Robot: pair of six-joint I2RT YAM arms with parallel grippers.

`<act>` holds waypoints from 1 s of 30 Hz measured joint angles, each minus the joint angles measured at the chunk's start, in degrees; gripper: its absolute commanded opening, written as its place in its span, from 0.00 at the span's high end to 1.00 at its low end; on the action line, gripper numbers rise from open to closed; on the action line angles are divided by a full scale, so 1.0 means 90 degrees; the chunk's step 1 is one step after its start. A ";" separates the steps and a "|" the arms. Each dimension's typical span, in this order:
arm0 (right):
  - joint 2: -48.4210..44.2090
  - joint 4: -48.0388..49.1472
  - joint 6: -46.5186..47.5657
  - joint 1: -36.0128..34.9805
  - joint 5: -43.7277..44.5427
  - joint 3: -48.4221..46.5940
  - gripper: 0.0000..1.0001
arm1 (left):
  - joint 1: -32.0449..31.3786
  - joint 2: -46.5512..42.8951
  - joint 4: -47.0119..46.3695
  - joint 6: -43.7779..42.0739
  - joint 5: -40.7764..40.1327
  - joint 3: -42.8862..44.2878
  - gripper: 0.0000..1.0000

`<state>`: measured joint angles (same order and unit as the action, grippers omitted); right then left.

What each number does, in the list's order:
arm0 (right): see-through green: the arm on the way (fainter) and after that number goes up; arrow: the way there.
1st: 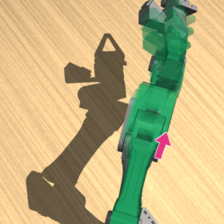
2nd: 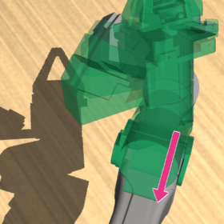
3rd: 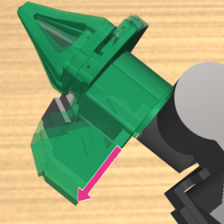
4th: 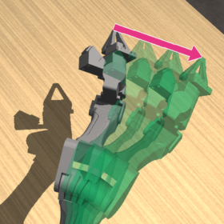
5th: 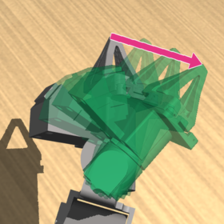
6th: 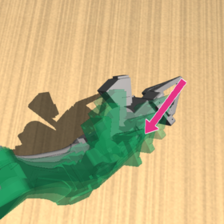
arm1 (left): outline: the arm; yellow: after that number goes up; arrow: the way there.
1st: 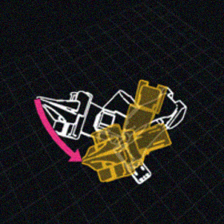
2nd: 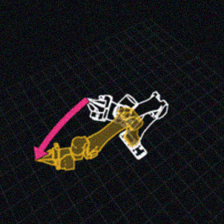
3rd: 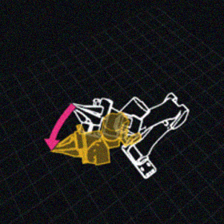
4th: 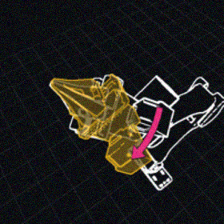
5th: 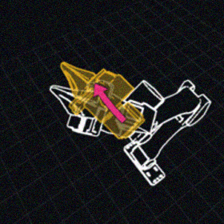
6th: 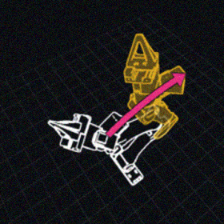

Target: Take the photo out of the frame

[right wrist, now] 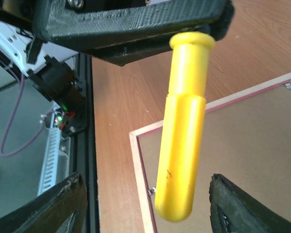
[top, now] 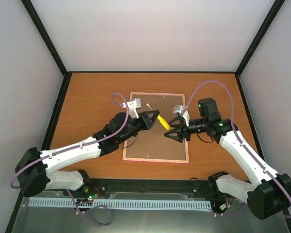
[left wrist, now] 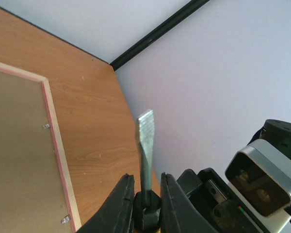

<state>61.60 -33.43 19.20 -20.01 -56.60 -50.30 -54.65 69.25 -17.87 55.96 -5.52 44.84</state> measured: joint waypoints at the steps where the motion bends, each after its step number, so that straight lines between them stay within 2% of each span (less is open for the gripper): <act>1: 0.0000 0.0000 0.0032 -0.0085 0.0112 -0.0002 0.37 | 0.0000 0.0032 0.0002 0.0080 0.0002 0.0000 0.99; 3: 0.0012 0.0005 0.0073 -0.0219 0.0342 -0.0002 0.47 | 0.0000 0.0097 0.0000 0.0231 0.0027 0.0000 0.99; 7: 0.0044 0.0102 -0.0012 -0.0306 0.0668 -0.0002 0.77 | 0.0000 0.0192 -0.0002 0.0420 0.0112 0.0000 0.97; 8: 0.0046 0.0141 -0.0002 -0.0308 0.0746 -0.0002 0.85 | 0.0000 0.0206 -0.0005 0.0459 0.0129 0.0000 0.89; 9: 0.0046 0.0160 -0.0075 -0.0316 0.0821 -0.0002 0.93 | 0.0000 0.0214 -0.0005 0.0483 0.0146 0.0000 0.77; 10: 0.0044 0.0180 -0.0143 -0.0318 0.0937 -0.0002 0.97 | 0.0000 0.0214 -0.0007 0.0491 0.0160 0.0000 0.58; 11: 0.0044 0.0206 -0.0141 -0.0308 0.1042 -0.0002 0.97 | 0.0000 0.0214 -0.0007 0.0444 0.0170 0.0000 0.48; 12: 0.0039 0.0219 -0.0180 -0.0306 0.1122 -0.0002 0.97 | 0.0000 0.0216 -0.0002 0.0367 0.0172 0.0002 0.41; 14: 0.0022 0.0211 -0.0146 -0.0323 0.1280 -0.0005 0.97 | 0.0000 0.0202 0.0182 0.0160 0.0112 0.0061 0.33; 19: 0.0005 -0.0384 0.0333 -0.0321 0.1761 -0.0287 0.97 | 0.0000 -0.0172 0.1530 -0.1022 -0.0503 0.0447 0.33; 21: 0.0005 -0.0801 0.0780 -0.0321 0.1902 -0.0488 0.97 | 0.0000 -0.0406 0.2195 -0.1729 -0.0658 0.0639 0.41; 25: 0.0187 -0.1843 0.1756 -0.0318 0.2006 -0.0906 0.97 | 0.0000 -0.0665 0.3315 -0.3456 -0.0520 0.1103 0.50; 30: 0.1044 -0.3157 0.2684 -0.0352 0.1897 -0.1445 0.97 | -0.0097 -0.0753 0.4211 -0.5459 -0.0413 0.1324 0.52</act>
<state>71.00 -61.84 43.35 -23.18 -39.53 -63.31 -55.53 62.48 20.03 6.83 -9.23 56.75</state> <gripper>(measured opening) 0.131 0.486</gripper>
